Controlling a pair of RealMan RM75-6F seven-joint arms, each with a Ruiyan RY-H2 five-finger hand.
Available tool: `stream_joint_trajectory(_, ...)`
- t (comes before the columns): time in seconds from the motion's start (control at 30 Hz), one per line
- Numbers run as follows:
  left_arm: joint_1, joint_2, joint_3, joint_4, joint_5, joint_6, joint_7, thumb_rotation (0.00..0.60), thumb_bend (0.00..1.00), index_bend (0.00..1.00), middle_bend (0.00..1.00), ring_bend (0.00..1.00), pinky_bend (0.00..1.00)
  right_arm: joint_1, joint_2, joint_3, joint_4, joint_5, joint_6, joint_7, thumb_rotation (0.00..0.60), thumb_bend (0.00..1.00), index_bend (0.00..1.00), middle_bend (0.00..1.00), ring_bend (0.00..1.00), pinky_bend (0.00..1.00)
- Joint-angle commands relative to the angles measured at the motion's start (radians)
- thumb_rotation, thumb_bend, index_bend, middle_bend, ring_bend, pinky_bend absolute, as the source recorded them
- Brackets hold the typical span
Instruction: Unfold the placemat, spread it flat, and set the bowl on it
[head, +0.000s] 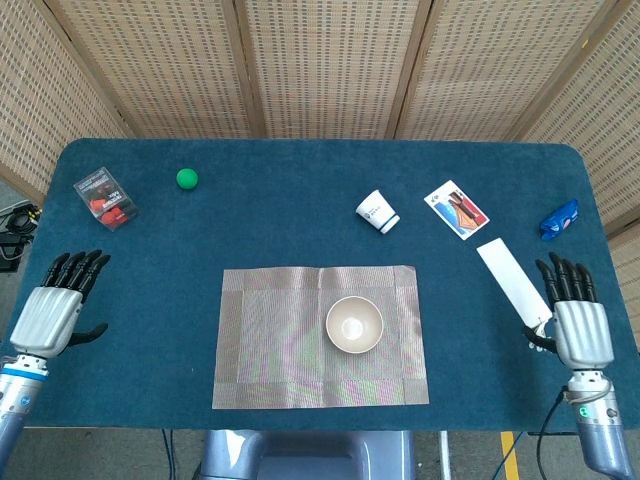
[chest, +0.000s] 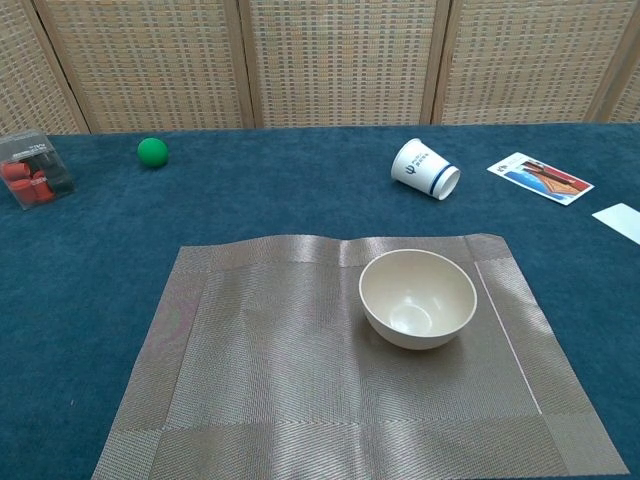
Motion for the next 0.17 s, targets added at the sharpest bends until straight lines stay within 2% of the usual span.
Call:
stream_joint_trajectory(0.03,0.031,-0.009,0.016,0.013,0.006,0.036,0.005,0.6,0.18,0.0,0.0,0.0,0.0,-0.039,0.048,-0.001,-0.011,-0.004,0.038,0.075,0.6,0.13,0.03,0.0,0.0,0.0)
stream_joint_trajectory(0.17,0.042,-0.011,0.016,0.015,0.024,0.06,-0.002,0.6,0.18,0.0,0.0,0.0,0.0,-0.051,0.082,0.0,-0.054,-0.021,0.05,0.106,0.6,0.13,0.03,0.0,0.0,0.0)
